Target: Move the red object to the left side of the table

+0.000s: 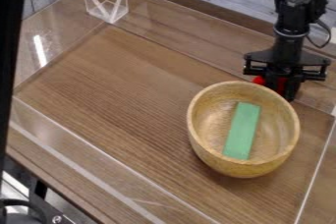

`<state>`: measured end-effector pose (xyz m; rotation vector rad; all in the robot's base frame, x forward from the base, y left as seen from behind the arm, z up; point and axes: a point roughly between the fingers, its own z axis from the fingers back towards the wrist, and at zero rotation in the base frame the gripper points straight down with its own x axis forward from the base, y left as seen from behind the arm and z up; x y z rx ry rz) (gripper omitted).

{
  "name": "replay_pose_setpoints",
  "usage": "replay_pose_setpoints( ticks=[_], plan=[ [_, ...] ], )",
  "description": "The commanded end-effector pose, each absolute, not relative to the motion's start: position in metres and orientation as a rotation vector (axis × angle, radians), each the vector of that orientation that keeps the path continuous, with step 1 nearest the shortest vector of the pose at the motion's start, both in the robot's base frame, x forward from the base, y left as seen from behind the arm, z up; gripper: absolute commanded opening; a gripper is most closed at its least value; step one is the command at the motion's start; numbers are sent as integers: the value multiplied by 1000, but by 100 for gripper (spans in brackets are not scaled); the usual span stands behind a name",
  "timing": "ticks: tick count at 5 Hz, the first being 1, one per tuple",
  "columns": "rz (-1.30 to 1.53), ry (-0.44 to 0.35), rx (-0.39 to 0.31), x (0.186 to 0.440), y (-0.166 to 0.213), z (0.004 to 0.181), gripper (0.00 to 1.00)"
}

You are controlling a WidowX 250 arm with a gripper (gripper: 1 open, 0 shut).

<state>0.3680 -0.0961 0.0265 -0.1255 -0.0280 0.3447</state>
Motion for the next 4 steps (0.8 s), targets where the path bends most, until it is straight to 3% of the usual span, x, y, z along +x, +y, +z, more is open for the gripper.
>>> replay_pose_setpoints(
  ticks=[1,2,4],
  plan=[
    [329,-64,-140,366,-110,43,0],
    [342,-80,-146,362,-122,54,0],
    [401,-123,-212,362,-114,92,0]
  ],
)
